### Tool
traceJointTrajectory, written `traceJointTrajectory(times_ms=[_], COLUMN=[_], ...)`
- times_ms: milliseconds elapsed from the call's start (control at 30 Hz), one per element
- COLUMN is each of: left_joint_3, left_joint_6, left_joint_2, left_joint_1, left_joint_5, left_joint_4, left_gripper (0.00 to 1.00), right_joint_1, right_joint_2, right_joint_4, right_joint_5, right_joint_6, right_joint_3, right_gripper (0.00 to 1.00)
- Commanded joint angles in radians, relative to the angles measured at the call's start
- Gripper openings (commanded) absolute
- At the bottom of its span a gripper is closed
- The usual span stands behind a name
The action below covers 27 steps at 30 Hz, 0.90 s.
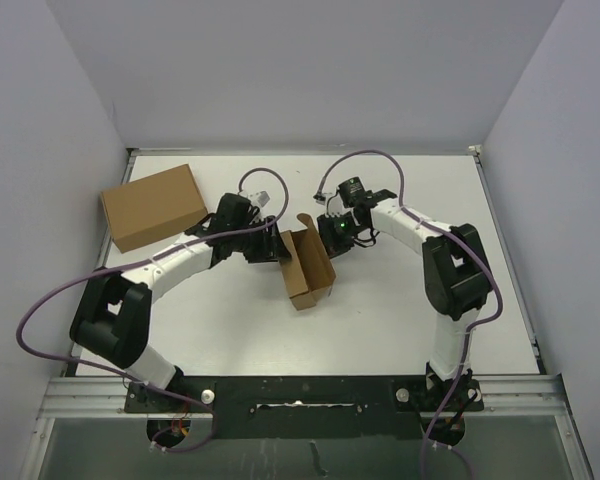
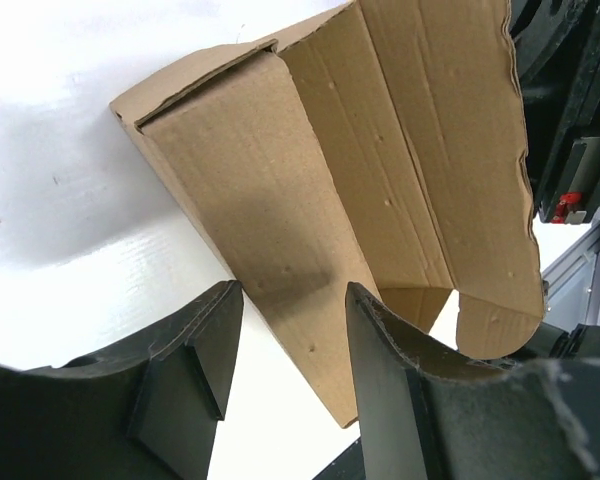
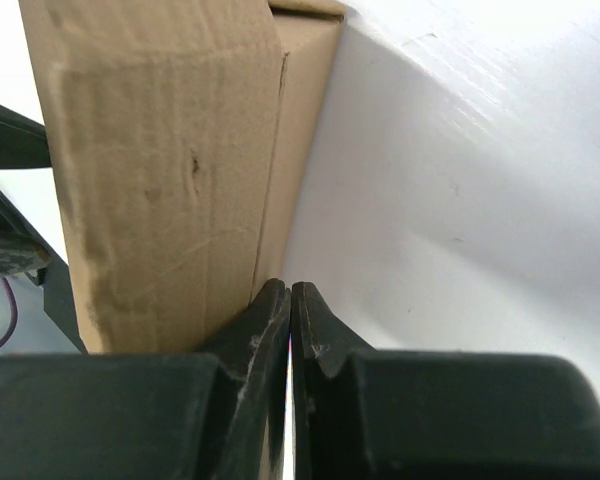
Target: Fold the paper box
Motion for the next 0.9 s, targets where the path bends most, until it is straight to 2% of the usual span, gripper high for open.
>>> traceJointTrajectory(times_ms=[0,467,867], left_joint_3=[0.114,0.299,0.454], left_joint_6=[0.074,0.139,0.199], left_joint_2=[0.074,0.207,0.288], left_joint_1=[-0.012,-0.031,-0.063], left_joint_5=[-0.021,-0.027,-0.03], left_joint_4=[-0.083,-0.2,-0.317], left_gripper=[0.44,0.45,0.45], right_joint_1=[-0.029,-0.131,-0.134], right_joint_2=[-0.063,-0.101,-0.103], right_joint_4=[0.003,-0.034,-0.03], right_joint_5=[-0.006,-0.011,-0.17], right_joint_6=[-0.044,-0.15,-0.139], right_joint_3=[-0.006,-0.035,-0.033], right_gripper=[0.01,0.06,0.05])
